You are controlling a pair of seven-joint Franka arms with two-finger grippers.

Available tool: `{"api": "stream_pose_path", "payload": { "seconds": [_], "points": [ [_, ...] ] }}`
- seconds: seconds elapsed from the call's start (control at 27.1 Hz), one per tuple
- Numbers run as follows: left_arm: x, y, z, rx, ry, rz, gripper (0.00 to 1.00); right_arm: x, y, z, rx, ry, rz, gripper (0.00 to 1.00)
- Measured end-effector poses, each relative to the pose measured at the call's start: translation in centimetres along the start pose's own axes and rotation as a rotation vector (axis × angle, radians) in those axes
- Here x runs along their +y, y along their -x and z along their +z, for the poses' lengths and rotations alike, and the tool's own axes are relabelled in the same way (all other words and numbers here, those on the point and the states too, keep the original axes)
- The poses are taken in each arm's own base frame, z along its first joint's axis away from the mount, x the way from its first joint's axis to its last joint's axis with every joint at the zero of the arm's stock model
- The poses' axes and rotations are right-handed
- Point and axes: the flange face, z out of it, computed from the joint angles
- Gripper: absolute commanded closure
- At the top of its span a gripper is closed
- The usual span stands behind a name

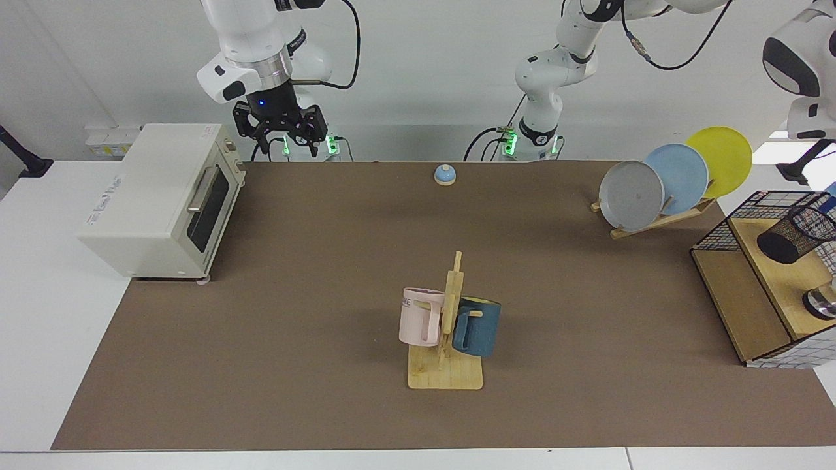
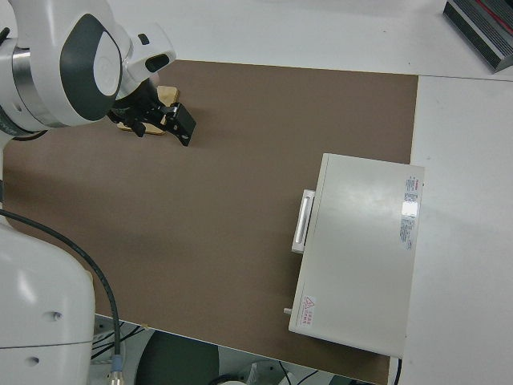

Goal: Put markers into pen holder

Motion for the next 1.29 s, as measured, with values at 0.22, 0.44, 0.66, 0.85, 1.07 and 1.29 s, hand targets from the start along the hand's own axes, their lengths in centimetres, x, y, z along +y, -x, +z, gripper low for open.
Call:
{"api": "stream_pose_path", "payload": {
  "seconds": [0.22, 0.44, 0.66, 0.85, 1.07, 1.29],
  "points": [
    [-0.7, 0.1, 3.3, -0.031, 0.015, 0.026, 1.0, 0.0, 0.0, 0.0, 0.001, 0.0, 0.0, 0.0],
    [-1.0, -0.4, 4.5, -0.094, 0.029, 0.076, 1.0, 0.0, 0.0, -0.1, 0.005, -0.002, 0.001, 0.0],
    [-0.8, -2.6, 6.1, -0.091, 0.058, 0.121, 1.0, 0.0, 0.0, -0.1, 0.006, -0.002, 0.001, 0.0],
    [-0.4, -4.3, 7.6, -0.086, 0.087, 0.155, 1.0, 0.0, -0.1, -0.1, 0.007, -0.002, 0.001, 0.0],
    [0.1, -5.9, 8.9, -0.079, 0.113, 0.187, 1.0, 0.0, -0.1, -0.1, 0.007, -0.002, 0.001, 0.0],
    [0.4, -6.8, 9.6, -0.07, 0.128, 0.203, 1.0, 0.0, -0.1, -0.1, 0.007, -0.002, 0.001, 0.0]
  ]
}}
